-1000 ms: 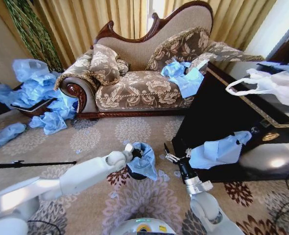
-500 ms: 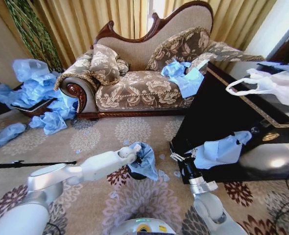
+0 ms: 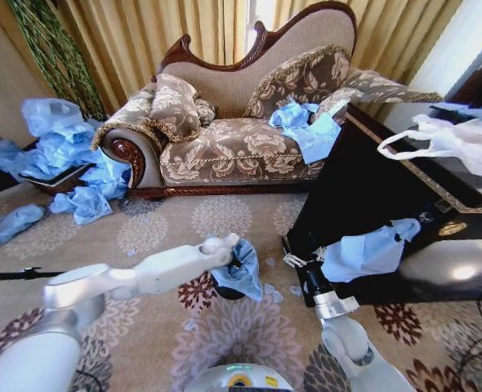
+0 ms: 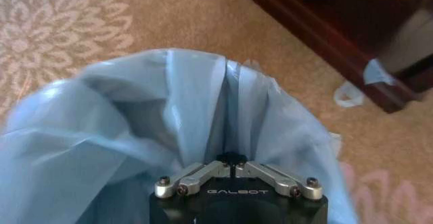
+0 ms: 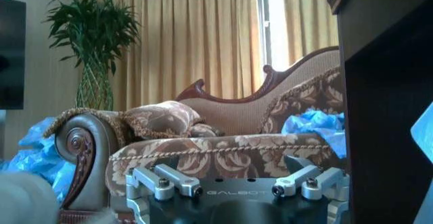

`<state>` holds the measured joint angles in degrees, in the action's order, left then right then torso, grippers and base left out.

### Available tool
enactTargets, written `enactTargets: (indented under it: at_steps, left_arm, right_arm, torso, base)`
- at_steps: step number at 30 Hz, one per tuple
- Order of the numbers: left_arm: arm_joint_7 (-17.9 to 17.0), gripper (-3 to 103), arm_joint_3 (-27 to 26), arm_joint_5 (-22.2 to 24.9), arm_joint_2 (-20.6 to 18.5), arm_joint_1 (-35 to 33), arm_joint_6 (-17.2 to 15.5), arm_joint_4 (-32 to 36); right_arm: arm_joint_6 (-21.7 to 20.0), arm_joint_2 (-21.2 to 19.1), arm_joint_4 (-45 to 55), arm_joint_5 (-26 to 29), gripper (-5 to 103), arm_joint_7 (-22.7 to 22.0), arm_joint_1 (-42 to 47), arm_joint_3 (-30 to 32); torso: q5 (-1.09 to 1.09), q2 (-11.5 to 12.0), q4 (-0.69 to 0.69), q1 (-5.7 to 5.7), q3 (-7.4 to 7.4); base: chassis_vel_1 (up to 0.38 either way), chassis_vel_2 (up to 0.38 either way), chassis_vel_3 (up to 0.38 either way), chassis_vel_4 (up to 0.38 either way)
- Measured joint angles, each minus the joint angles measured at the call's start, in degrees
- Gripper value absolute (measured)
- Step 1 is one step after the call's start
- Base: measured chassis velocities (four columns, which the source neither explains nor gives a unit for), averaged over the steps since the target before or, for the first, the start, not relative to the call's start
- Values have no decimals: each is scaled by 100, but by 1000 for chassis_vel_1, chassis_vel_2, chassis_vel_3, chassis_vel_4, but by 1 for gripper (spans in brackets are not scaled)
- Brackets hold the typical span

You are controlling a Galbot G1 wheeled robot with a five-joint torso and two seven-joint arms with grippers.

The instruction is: Place a garbage bag over the trash bin.

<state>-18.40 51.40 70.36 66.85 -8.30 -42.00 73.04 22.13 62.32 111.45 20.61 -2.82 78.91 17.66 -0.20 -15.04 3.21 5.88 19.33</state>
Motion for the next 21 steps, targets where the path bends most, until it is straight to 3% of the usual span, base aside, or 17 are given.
enactTargets:
  at_steps: [2, 4, 6, 10, 17, 21]
  left_arm:
    - [197, 0, 52, -572, 363, -109, 197, -826]
    - [293, 0, 95, -826, 419, -140, 307, -1106]
    - [411, 0, 100, -1138, 419, -178, 439, -1453]
    - [406, 0, 23, -1405, 279, -201, 569, -1616]
    - [210, 0, -90, -1163, 261, -271, 528, -1407]
    - [208, 0, -50, -984, 498, -326, 413, -1259]
  right_arm:
    - [-8, -10, -33, 0, 100, -5, 3, -18]
    - [-10, -15, -37, -1, 100, -9, 7, -19]
    - [-15, -31, -38, 0, 100, -11, 18, -19]
    - [-16, -39, -50, 0, 100, -13, 23, -19]
    - [-9, -21, -23, -22, 100, -16, 93, -47]
    - [5, -48, -19, -24, 100, -16, 174, 75]
  torso:
    - [0, 0, -1, 0, 0]
    - [0, 0, -2, 0, 0]
    - [1, 0, -8, 0, 0]
    - [2, 0, -7, 0, 0]
    - [3, 0, -7, 0, 0]
    - [1, 0, -3, -1, 0]
  base:
    - [0, 0, 0, 0]
    - [0, 0, 0, 0]
    - [0, 0, 0, 0]
    - [0, 0, 0, 0]
    - [0, 0, 0, 0]
    - [0, 0, 0, 0]
